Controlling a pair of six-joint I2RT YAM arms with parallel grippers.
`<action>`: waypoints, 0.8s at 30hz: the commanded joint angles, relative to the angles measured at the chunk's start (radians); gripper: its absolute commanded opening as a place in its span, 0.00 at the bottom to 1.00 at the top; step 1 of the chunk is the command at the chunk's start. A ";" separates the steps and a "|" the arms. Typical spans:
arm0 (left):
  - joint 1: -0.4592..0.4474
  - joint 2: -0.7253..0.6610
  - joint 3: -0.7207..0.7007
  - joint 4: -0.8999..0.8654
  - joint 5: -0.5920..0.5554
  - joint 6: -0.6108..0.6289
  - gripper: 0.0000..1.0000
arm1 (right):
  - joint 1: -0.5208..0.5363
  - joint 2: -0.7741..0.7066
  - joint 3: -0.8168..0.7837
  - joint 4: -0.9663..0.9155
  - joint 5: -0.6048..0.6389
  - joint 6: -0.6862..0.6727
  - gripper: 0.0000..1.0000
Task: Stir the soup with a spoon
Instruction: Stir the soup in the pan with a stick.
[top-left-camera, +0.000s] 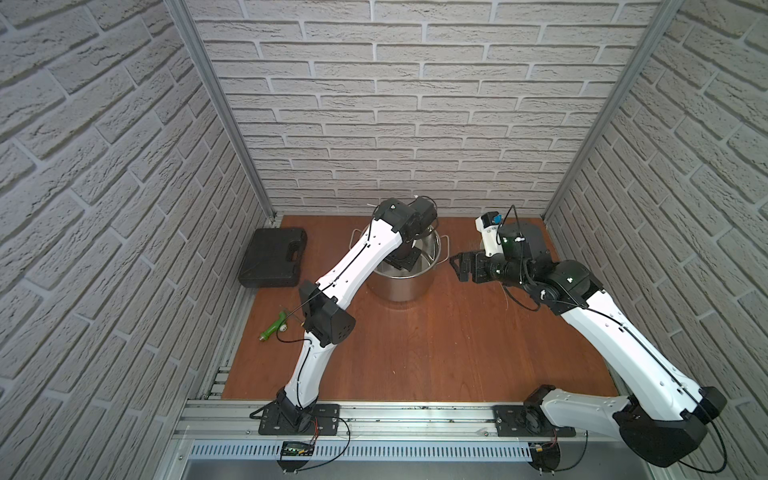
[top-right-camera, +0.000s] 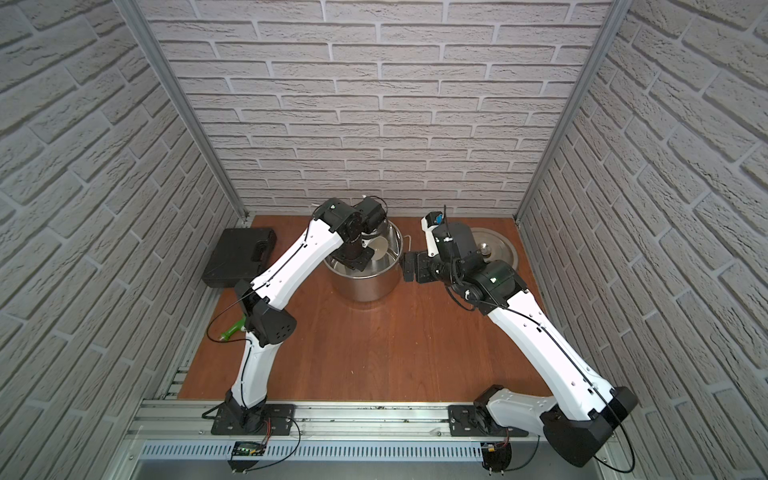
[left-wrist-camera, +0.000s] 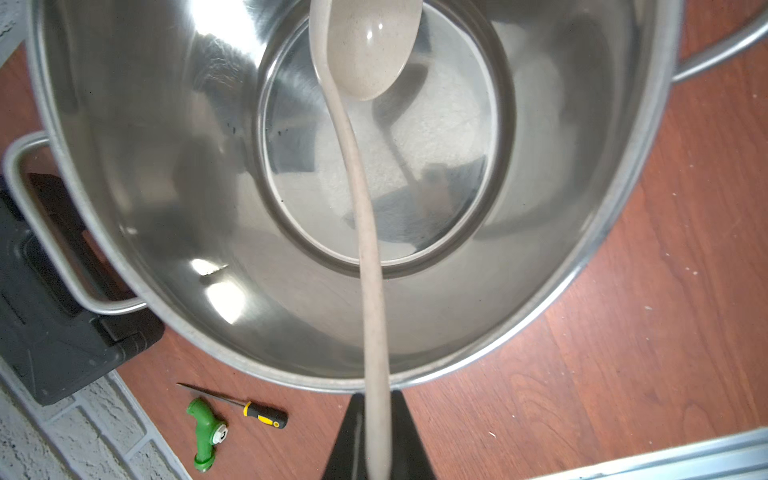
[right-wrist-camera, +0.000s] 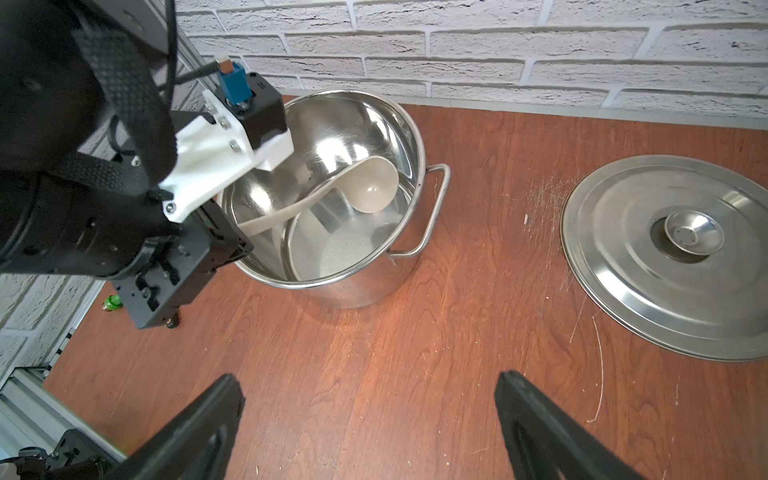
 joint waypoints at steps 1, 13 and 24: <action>-0.020 -0.053 -0.055 -0.030 0.012 -0.008 0.00 | -0.005 -0.019 -0.008 0.008 0.007 -0.005 0.98; 0.044 -0.286 -0.345 -0.056 -0.076 -0.072 0.00 | -0.005 -0.014 -0.024 0.037 -0.024 0.017 0.98; 0.114 -0.150 -0.143 -0.050 -0.119 -0.022 0.00 | -0.004 -0.018 -0.014 0.025 -0.030 0.011 0.98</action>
